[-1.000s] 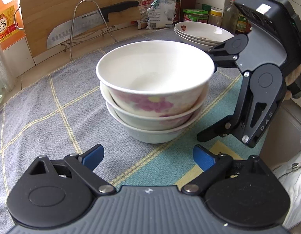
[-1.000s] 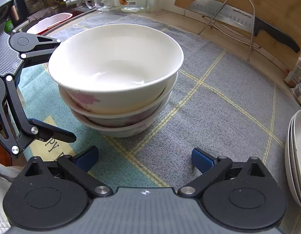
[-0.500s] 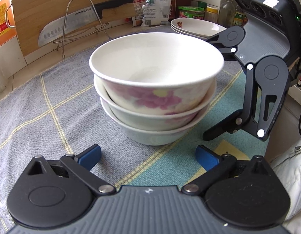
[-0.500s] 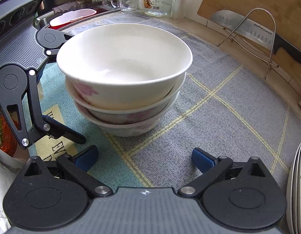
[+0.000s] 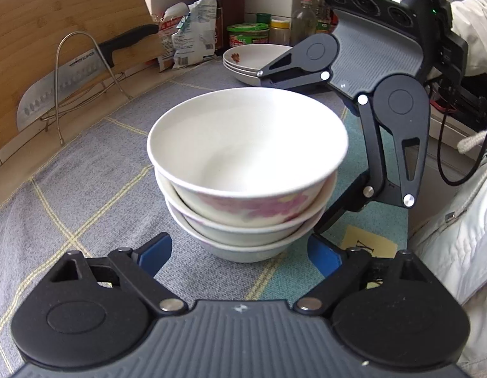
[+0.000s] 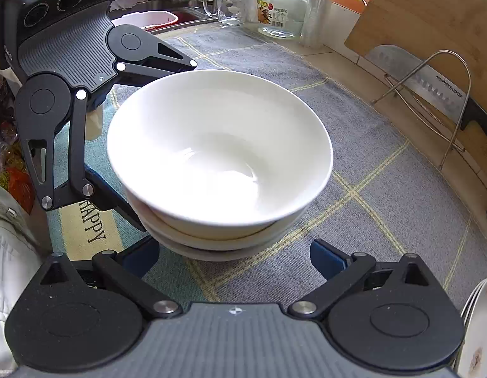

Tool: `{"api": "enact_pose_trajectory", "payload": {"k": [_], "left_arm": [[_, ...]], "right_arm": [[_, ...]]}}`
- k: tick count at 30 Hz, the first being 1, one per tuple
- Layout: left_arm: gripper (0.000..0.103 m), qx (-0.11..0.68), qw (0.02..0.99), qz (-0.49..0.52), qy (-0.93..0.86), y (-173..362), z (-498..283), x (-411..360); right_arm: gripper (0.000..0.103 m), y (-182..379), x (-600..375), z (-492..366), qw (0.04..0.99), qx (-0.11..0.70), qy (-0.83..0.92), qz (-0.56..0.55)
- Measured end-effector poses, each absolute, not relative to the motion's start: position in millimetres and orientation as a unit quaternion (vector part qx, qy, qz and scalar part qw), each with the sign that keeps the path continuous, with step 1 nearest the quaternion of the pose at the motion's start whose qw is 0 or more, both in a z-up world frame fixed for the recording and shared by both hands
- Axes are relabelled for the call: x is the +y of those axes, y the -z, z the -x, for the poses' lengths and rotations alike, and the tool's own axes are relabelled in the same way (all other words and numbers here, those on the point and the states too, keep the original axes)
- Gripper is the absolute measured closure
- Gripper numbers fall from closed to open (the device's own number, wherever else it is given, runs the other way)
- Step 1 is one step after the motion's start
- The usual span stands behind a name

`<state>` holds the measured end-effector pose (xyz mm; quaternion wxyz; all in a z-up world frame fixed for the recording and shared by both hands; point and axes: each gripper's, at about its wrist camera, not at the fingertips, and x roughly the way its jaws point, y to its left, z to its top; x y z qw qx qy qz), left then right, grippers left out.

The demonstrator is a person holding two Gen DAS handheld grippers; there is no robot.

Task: Organize plates and bowls
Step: 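Close both grippers on opposite sides of the three-bowl stack, then lift the bowl stack with both grippers and carry it toward the plates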

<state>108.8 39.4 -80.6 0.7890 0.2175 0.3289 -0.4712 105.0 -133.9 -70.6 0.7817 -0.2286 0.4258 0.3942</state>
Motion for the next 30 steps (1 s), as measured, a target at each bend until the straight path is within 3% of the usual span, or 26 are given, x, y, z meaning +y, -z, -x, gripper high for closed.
{"api": "enact_pose_trajectory", "payload": {"k": [15,30], "left_arm": [[0.021,0.348,0.763,-0.224,0.496,77.8,-118.3,31.2],[0.020,0.354,0.751,-0.230,0.507,77.2,-123.0,29.3]], "right_arm": [[0.007,60.8,-132.2,-116.9,0.749,0.417,-0.460,0.231],[0.013,61.7,-130.9,-117.6,0.742,0.423,-0.466,0.231]]}}
